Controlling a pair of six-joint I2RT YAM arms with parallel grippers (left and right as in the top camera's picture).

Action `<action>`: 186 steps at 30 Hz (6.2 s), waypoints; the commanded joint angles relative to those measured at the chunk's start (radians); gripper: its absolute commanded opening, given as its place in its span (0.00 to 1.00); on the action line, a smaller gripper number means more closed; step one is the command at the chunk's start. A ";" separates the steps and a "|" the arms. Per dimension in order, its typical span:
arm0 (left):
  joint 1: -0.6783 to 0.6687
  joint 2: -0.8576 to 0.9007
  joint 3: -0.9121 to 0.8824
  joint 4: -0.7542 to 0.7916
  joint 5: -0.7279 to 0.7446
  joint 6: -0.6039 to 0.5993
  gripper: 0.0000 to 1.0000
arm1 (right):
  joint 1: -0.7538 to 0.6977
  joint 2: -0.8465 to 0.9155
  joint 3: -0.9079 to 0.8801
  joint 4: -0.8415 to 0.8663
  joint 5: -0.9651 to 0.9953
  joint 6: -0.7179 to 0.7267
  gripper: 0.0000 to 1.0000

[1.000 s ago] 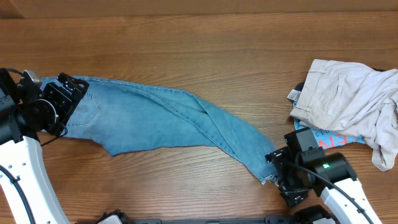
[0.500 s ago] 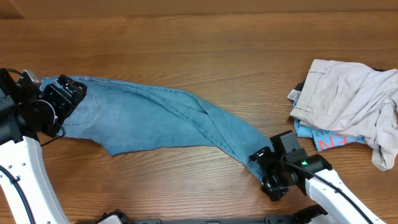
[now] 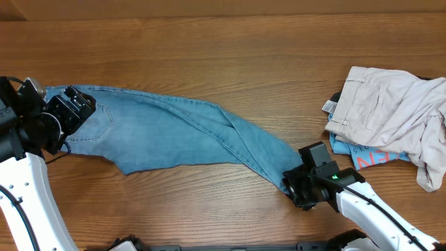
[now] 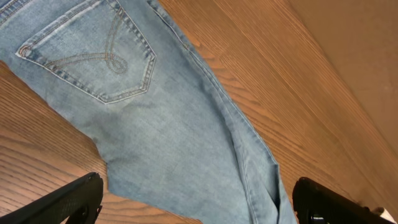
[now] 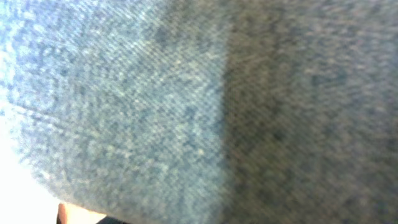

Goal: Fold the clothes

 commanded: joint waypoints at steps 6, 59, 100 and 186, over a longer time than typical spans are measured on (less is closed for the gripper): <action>-0.005 0.000 0.006 0.000 -0.014 0.027 1.00 | 0.003 0.006 0.026 0.055 0.065 -0.024 0.19; -0.005 0.000 0.004 -0.052 -0.085 0.026 1.00 | 0.055 0.104 0.148 -0.012 -0.045 0.064 0.95; -0.005 0.000 0.004 -0.052 -0.114 0.026 1.00 | -0.109 0.239 0.385 0.416 0.352 -0.618 0.74; -0.006 0.000 0.004 -0.076 -0.077 0.070 1.00 | 0.026 0.237 0.417 0.199 0.285 -0.681 0.04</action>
